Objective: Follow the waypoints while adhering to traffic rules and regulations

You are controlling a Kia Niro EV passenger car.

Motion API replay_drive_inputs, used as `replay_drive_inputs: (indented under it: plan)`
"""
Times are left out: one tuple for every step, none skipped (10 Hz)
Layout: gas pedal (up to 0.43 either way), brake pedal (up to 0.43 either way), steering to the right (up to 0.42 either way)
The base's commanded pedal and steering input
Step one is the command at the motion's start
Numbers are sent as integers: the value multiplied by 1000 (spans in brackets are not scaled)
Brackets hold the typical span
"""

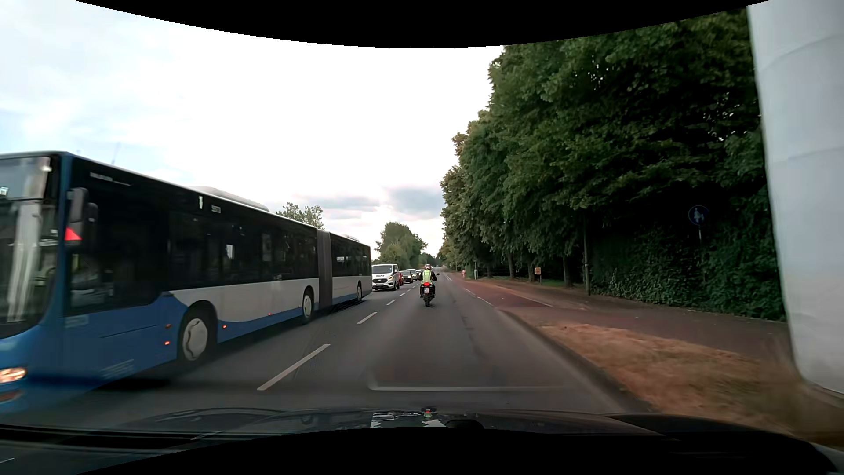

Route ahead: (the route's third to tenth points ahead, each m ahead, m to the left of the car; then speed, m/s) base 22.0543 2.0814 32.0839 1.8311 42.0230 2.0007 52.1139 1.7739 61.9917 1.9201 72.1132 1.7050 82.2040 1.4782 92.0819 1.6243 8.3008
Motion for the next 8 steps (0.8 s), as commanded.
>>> replay_drive_inputs:
  plan:
    - [260,0,3]
    - [260,0,0]
    - [248,0,-3]
    - [248,0,-3]
    - [248,0,-3]
    - [248,0,-3]
    - [248,0,-3]
    - [248,0,-3]
